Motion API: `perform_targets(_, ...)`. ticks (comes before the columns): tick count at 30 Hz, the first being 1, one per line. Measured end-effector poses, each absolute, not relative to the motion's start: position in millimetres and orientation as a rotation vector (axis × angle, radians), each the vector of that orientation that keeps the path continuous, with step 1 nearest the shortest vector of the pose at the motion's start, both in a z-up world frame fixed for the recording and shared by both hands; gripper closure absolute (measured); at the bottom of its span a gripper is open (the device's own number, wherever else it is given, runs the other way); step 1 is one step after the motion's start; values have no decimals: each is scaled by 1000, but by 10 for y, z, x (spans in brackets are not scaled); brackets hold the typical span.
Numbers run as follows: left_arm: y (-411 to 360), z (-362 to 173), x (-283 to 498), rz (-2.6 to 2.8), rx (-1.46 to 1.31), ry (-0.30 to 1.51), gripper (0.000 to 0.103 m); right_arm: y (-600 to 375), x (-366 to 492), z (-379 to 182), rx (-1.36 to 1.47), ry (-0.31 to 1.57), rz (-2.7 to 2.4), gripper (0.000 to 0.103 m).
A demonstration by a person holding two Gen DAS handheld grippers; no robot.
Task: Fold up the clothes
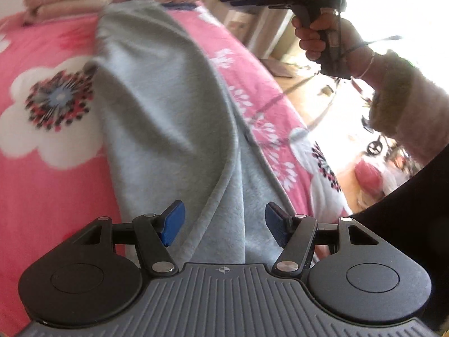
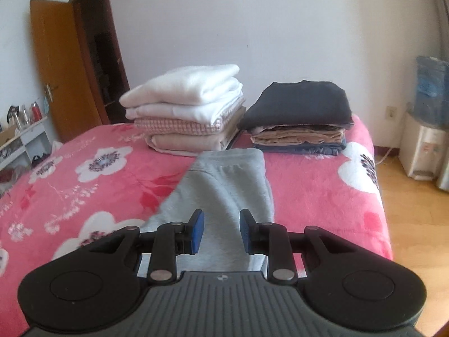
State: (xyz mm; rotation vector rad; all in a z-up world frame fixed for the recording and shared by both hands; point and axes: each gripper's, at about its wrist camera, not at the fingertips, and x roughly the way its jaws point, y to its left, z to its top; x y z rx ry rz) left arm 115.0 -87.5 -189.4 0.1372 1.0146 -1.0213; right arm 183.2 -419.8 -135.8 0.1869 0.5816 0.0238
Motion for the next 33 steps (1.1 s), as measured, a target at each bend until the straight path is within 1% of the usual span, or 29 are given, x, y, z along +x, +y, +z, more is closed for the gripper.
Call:
perform_targets(5, -893, -1986, 1192, -1126, 144, 937, 40, -3924, 1398, -1118, 179, 631, -85, 73)
perform_targets(7, -875, -1972, 1240, -1166, 105, 906, 40, -3806, 1216, -1037, 185, 657, -164, 73)
perform_targets(9, -885, -1963, 1292, -1184, 83, 910, 40, -3696, 1038, -955, 204, 681, -247, 73)
perform_targets(11, -906, -1967, 1342, -1186, 82, 958, 40, -3617, 851, -862, 263, 693, -344, 73)
perform_targets(15, -802, -2059, 1467, -1201, -82, 1111, 40, -3473, 464, -679, 375, 672, -527, 73)
perform_targets(17, -769, -2060, 1437, -1201, -98, 1120, 40, -3392, 270, -560, 412, 654, -607, 73)
perform_targets(23, -587, -1828, 1012, -1345, -88, 968, 39, -3102, -388, 30, 550, 585, -806, 73)
perform_targets(27, -508, -1697, 742, -1434, -28, 911, 37, -2975, -440, 350, 557, 651, -768, 72)
perform_targets(28, -511, -1696, 695, -1429, -12, 892, 37, -2973, -399, 363, 534, 664, -748, 71)
perform_targets(31, -523, -1692, 557, -1410, 39, 837, 37, -3068, -244, 174, 552, 690, -657, 70)
perform_targets(33, -544, -1709, 506, -1381, 94, 781, 37, -3149, -157, -90, 580, 714, -578, 70)
